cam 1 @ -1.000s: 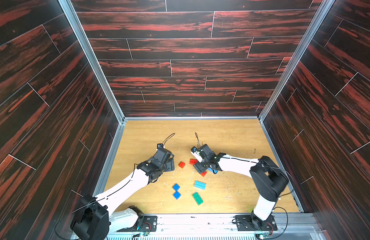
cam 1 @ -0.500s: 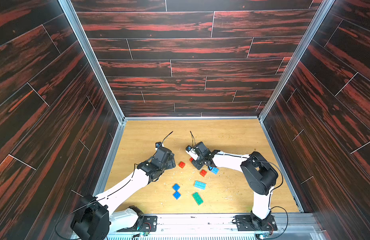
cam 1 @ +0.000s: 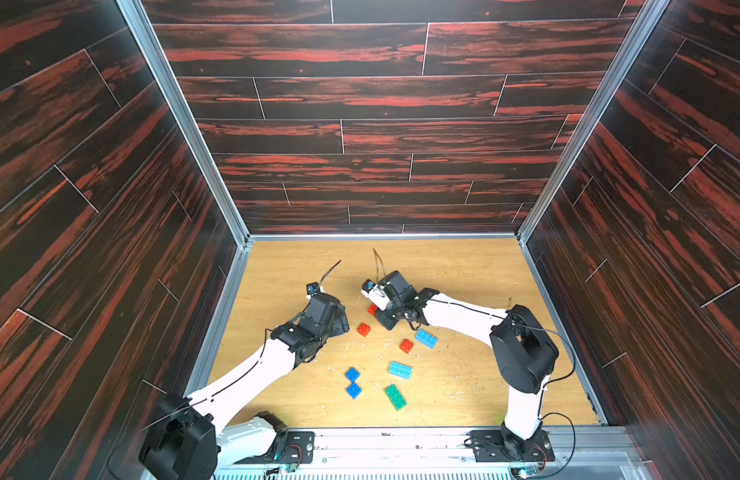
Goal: Assemble a heart with lego
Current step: Pick up the lego brick from the center of the board, then assemble the lego brick with the lego brick.
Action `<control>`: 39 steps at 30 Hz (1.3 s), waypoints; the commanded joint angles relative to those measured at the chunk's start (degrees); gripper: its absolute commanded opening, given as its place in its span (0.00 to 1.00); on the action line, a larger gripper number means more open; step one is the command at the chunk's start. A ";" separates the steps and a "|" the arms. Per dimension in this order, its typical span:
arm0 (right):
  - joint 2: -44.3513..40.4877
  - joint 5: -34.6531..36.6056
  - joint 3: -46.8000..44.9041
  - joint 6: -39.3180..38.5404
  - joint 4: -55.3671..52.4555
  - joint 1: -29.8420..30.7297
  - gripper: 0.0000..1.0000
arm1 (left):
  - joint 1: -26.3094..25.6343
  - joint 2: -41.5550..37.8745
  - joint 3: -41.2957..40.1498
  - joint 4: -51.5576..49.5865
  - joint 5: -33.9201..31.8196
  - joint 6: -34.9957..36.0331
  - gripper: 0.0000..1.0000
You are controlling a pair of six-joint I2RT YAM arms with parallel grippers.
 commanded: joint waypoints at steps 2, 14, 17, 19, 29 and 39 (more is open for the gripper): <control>2.64 -1.38 4.42 1.30 -5.16 2.77 0.11 | 1.12 -2.29 -1.91 0.11 -0.75 -1.65 0.80; 7.30 -0.38 7.01 2.20 -7.36 4.56 0.06 | 2.67 -2.12 -4.08 1.18 -1.03 -4.16 0.80; 8.07 -1.04 7.22 2.47 -7.14 4.70 0.05 | 3.00 -2.03 -4.72 1.81 -1.04 -4.44 0.80; 8.39 -0.62 7.39 2.47 -6.88 4.80 0.04 | 3.19 -2.01 -4.90 2.03 -0.70 -4.55 0.80; 10.31 1.65 8.54 2.75 -7.25 4.89 0.00 | 3.70 -1.79 -5.26 2.48 -0.17 -4.74 0.80; 10.37 0.72 6.19 2.27 -8.32 5.49 0.00 | 4.13 -1.96 -5.86 2.75 0.38 -4.89 0.80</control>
